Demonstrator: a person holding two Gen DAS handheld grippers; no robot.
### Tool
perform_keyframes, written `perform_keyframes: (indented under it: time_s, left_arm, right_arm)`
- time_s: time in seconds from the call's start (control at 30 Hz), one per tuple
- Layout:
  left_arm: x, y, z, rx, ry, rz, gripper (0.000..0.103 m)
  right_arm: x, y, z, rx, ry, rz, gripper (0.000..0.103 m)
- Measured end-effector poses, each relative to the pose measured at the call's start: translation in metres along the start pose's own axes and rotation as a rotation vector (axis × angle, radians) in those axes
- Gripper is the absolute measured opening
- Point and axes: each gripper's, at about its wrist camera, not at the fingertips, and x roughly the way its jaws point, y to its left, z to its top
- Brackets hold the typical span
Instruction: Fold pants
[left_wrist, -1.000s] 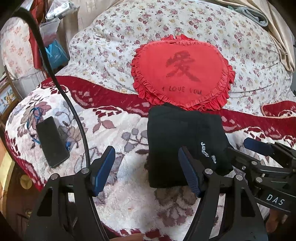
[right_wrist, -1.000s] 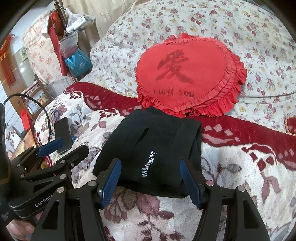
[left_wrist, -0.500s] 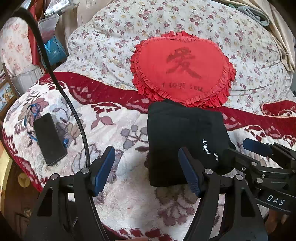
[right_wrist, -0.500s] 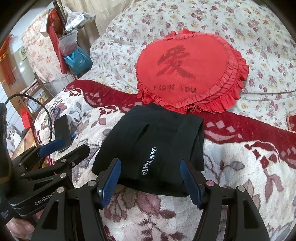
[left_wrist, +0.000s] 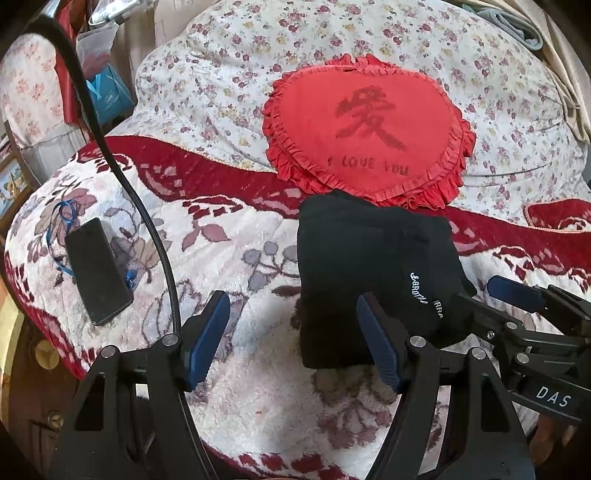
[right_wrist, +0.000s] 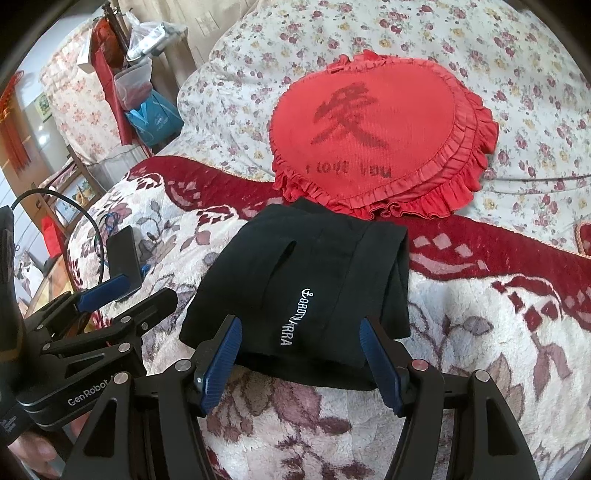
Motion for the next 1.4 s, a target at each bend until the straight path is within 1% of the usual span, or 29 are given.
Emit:
perform_keyframes:
  time_s: [1.4]
  left_arm:
    - [-0.0004, -0.0050, -0.0024, 0.016, 0.010, -0.004, 0.073]
  right_arm:
    - [0.0021, 0.0039, -0.0026, -0.004, 0.015, 0.001, 0.065]
